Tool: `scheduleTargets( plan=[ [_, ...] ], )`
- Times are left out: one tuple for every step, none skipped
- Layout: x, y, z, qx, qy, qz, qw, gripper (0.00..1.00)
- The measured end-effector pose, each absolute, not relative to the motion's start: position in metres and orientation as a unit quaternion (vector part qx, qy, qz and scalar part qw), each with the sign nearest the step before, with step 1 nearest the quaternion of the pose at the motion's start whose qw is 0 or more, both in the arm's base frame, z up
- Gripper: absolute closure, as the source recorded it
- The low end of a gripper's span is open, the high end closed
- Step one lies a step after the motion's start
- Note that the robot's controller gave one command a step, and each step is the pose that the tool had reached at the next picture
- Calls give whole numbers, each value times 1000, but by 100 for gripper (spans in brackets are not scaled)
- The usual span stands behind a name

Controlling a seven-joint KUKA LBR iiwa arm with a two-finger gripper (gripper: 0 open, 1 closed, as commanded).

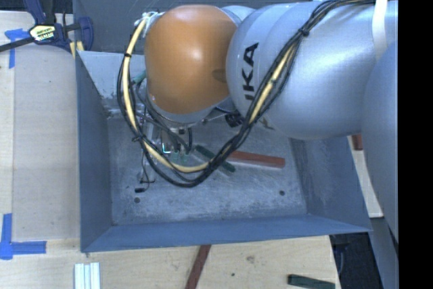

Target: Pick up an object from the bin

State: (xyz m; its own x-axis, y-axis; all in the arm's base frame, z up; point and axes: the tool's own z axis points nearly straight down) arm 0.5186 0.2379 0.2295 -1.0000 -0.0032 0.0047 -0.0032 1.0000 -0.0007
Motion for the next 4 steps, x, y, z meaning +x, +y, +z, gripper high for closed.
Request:
scheduleTargets(
  plan=[
    [521, 237, 233, -1, -1000, -1, -1, 100],
    [521, 237, 233, -1, -1000, -1, -1, 100],
    [529, 231, 186, -6, -1000, -2, -4, 100],
    [510, 224, 154, -41, -999, 0, 0, 100]
  ],
)
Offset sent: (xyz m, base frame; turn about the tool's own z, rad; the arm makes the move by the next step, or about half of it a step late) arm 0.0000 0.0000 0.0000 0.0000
